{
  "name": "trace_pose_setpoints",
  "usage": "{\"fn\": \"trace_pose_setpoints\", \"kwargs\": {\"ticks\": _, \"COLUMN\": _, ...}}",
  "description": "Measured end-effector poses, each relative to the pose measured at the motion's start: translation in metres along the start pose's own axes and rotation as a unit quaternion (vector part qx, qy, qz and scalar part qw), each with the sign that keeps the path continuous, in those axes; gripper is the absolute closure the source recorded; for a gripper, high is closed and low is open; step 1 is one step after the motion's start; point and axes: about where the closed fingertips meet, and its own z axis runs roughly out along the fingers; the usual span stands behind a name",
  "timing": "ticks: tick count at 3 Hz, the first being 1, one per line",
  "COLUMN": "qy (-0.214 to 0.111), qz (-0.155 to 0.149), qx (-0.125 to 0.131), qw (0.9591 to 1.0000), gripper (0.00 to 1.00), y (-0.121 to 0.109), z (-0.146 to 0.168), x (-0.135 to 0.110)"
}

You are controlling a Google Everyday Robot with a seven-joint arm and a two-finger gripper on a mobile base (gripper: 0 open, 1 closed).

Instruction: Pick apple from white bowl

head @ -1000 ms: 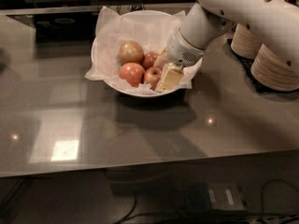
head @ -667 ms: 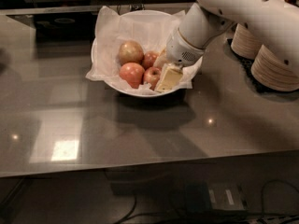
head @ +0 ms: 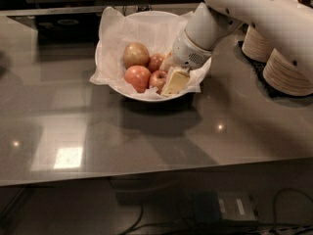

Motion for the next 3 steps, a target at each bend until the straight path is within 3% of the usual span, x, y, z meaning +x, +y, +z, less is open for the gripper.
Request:
{"fn": "trace_pose_setpoints", "kwargs": {"ticks": 1, "qy": 0.0, "qz": 0.0, "qx": 0.0, "qw": 1.0, "gripper": 0.92, "y": 0.0, "z": -0.001, "x": 0.0}}
{"fn": "trace_pose_setpoints", "kwargs": {"ticks": 2, "qy": -0.003, "qz": 0.002, "qx": 0.002, "qw": 1.0, "gripper": 1.0, "y": 0.0, "z": -0.003, "x": -0.001}}
{"fn": "trace_pose_setpoints", "kwargs": {"ticks": 3, "qy": -0.036, "qz": 0.009, "qx": 0.026, "qw": 0.999, "gripper": 1.0, "y": 0.0, "z": -0.03, "x": -0.003}}
